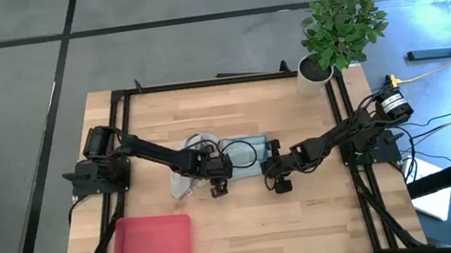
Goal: Roll microfiber towels into tight, uniform cylinder then place into a basket
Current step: Roll the blue towel
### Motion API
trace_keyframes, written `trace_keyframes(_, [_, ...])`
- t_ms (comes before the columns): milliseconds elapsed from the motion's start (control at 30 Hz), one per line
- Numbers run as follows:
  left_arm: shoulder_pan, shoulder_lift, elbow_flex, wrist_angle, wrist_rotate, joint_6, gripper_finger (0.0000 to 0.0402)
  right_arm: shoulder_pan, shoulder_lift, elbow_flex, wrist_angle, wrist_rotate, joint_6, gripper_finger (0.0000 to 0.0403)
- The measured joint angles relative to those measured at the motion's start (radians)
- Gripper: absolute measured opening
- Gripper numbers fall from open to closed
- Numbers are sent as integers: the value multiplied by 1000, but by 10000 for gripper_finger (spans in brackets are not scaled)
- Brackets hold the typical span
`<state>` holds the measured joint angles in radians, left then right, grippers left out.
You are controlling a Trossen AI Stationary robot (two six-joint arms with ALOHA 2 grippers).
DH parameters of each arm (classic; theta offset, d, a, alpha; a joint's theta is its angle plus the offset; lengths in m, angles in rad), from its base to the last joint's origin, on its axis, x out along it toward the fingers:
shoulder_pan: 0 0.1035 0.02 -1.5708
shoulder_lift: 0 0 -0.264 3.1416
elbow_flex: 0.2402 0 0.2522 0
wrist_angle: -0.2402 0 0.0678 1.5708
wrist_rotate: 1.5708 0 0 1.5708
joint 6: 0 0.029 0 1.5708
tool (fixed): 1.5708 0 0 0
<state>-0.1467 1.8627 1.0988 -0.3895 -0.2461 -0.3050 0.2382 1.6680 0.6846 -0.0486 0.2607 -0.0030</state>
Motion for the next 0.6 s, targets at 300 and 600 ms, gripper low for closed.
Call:
trace_keyframes(300, [-10,-71,1,6,-73,133,97,0,0,0,0,0,2,8])
trace_keyframes(600, [-118,-23,3,38,-78,256,97,0,0,0,0,0,2,8])
